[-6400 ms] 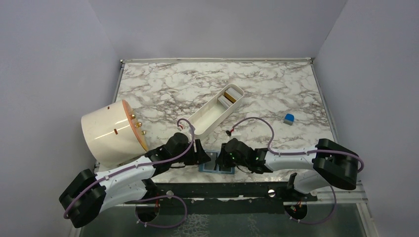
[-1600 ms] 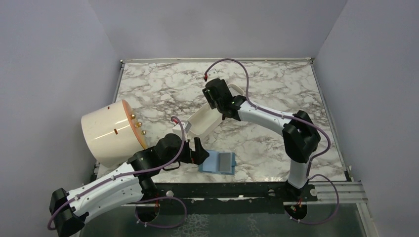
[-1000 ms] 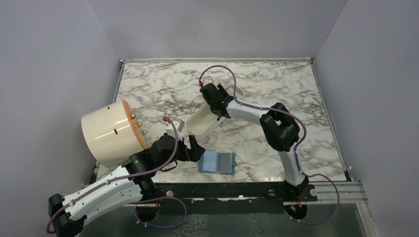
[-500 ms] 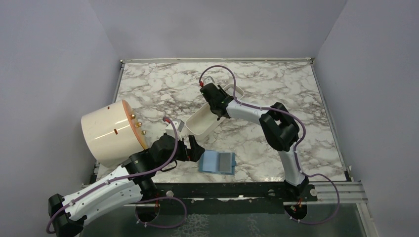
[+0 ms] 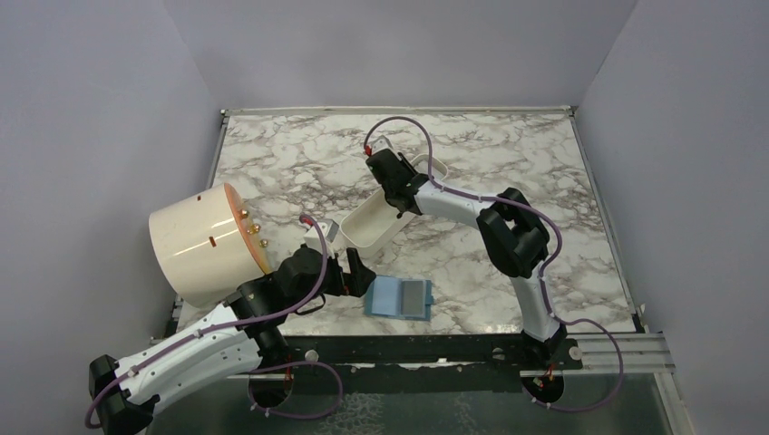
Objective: Put the credit cards into the card holder
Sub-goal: Pick up the credit card from the storage box.
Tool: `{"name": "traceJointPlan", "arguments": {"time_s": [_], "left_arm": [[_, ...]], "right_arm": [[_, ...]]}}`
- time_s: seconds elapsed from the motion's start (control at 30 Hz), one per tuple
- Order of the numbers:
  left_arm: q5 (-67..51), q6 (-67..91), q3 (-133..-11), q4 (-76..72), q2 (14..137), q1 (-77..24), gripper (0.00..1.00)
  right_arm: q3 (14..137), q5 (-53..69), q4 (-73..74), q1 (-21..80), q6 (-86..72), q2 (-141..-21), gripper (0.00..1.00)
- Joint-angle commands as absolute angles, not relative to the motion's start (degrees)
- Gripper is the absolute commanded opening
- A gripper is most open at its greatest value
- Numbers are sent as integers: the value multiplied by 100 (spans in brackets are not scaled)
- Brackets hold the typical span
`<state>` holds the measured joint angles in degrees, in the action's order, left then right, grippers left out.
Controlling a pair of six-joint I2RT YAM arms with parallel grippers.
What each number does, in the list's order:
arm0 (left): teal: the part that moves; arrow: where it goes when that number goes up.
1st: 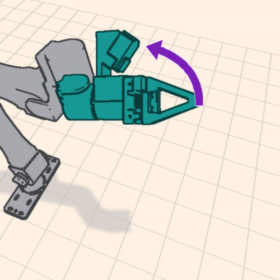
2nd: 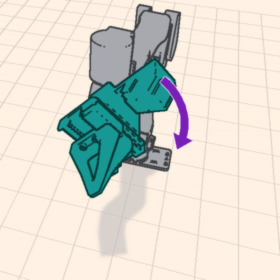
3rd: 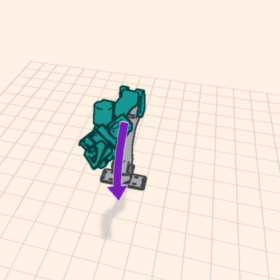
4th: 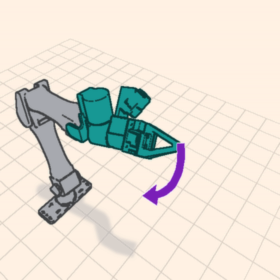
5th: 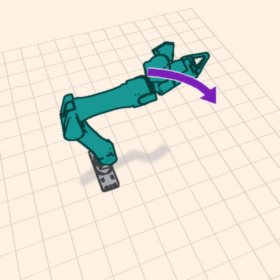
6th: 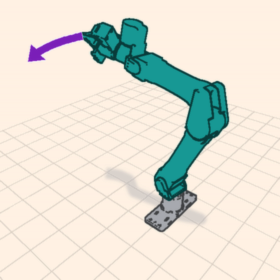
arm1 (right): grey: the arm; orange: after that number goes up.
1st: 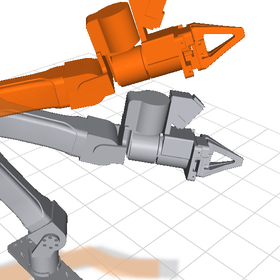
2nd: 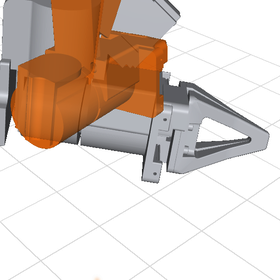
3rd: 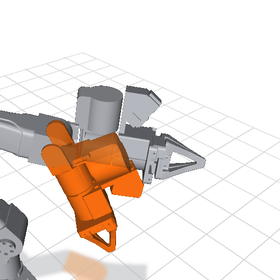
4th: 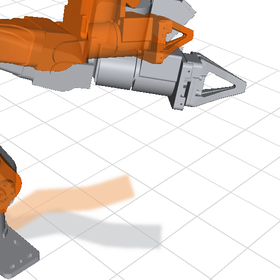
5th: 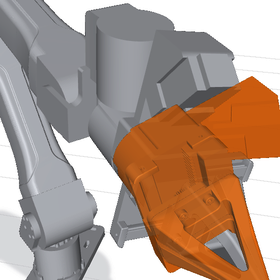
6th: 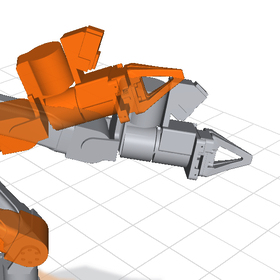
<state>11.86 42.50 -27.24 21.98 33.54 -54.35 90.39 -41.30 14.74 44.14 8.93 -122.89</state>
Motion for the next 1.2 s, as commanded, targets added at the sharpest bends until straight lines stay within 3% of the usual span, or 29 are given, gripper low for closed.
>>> {"name": "traceJointPlan", "arguments": {"time_s": [0.0, 0.17, 0.5, 0.67, 0.87, 1.07, 1.17], "left_arm": [[1236, 4140, -2787, 2162, 3362, -5430, 99], [1270, 4157, -2768, 2161, 3313, -5426, 99], [1245, 4175, -2735, 2159, 3311, -5430, 99], [1136, 4190, -2748, 2156, 3410, -5424, 99], [1104, 4176, -2764, 2158, 3414, -5427, 99], [1117, 4162, -2776, 2161, 3444, -5425, 99], [1117, 4166, -2769, 2153, 3437, -5429, 99]], "right_arm": [[9277, -4265, 1366, 4377, 977, -12172, 33], [9340, -4181, 1362, 4368, 1020, -12219, 26], [9298, -4030, 1478, 4368, 954, -12130, 3], [9262, -3795, 1498, 4368, 993, -12050, 1], [9185, -3532, 1562, 4368, 927, -12138, 34], [9020, -3405, 1522, 4368, 889, -12160, 49], [9030, -3476, 1510, 4365, 938, -12276, 50]]}}
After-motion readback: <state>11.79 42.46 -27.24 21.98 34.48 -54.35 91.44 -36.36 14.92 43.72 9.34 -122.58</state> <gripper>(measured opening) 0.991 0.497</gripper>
